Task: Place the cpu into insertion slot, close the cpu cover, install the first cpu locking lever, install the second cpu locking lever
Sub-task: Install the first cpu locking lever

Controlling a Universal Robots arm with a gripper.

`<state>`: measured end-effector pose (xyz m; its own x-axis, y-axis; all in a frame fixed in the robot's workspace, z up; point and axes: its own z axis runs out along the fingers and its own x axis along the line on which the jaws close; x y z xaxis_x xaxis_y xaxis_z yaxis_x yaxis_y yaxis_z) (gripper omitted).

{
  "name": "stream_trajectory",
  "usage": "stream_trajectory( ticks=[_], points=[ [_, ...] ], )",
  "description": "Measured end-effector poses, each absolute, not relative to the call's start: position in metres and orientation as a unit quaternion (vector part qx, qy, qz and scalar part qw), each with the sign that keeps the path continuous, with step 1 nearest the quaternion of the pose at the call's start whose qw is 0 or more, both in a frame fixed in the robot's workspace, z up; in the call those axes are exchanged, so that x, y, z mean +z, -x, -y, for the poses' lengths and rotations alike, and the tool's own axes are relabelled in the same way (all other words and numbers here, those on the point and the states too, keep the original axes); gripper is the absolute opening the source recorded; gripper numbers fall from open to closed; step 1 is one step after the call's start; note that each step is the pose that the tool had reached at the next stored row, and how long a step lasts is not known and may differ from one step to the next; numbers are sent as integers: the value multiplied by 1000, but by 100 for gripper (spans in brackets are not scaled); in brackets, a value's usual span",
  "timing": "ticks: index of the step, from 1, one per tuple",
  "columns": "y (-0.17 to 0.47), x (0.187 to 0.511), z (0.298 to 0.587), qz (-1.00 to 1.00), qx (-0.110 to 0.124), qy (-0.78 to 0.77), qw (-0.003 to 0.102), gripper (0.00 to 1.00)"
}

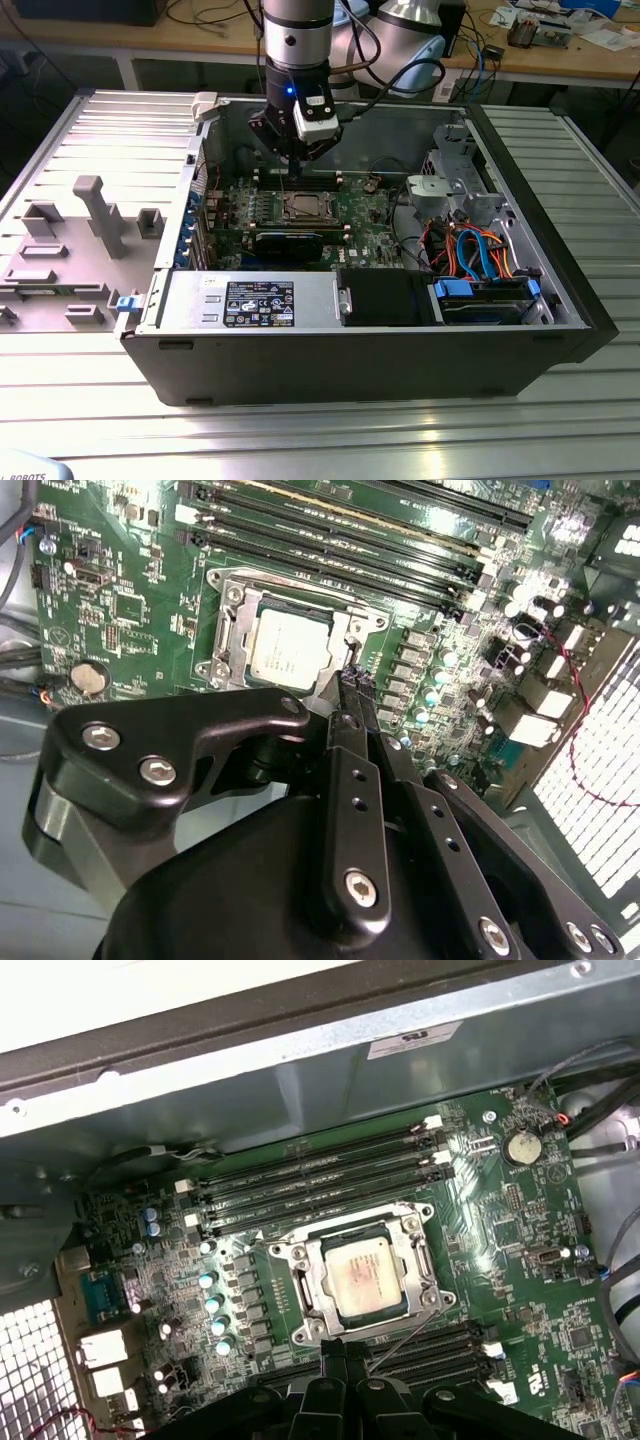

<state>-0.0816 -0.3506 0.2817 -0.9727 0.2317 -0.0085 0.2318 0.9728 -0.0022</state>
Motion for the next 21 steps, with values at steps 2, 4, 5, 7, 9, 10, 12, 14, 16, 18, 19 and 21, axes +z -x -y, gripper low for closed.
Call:
stream_trajectory(
  ticks=[2,4,5,7,9,10,12,14,16,18,19,21],
  points=[
    [82,282,351,-995,-1,-98,4,11],
    [82,282,351,-997,-1,-80,4,11],
    [82,282,351,-997,6,-76,4,11],
    [82,282,351,-997,28,-74,2,11],
    [82,282,353,-996,42,-74,1,11],
    [82,282,353,-996,43,-74,1,11],
    [82,281,354,-997,43,-71,1,11],
    [84,281,354,-997,43,-66,1,11],
    [84,281,354,-998,43,-54,0,11],
    [84,281,354,-998,43,-43,0,11],
    [84,281,354,-998,43,-40,2,11],
    [85,281,354,-998,43,-34,4,11]
  ],
)
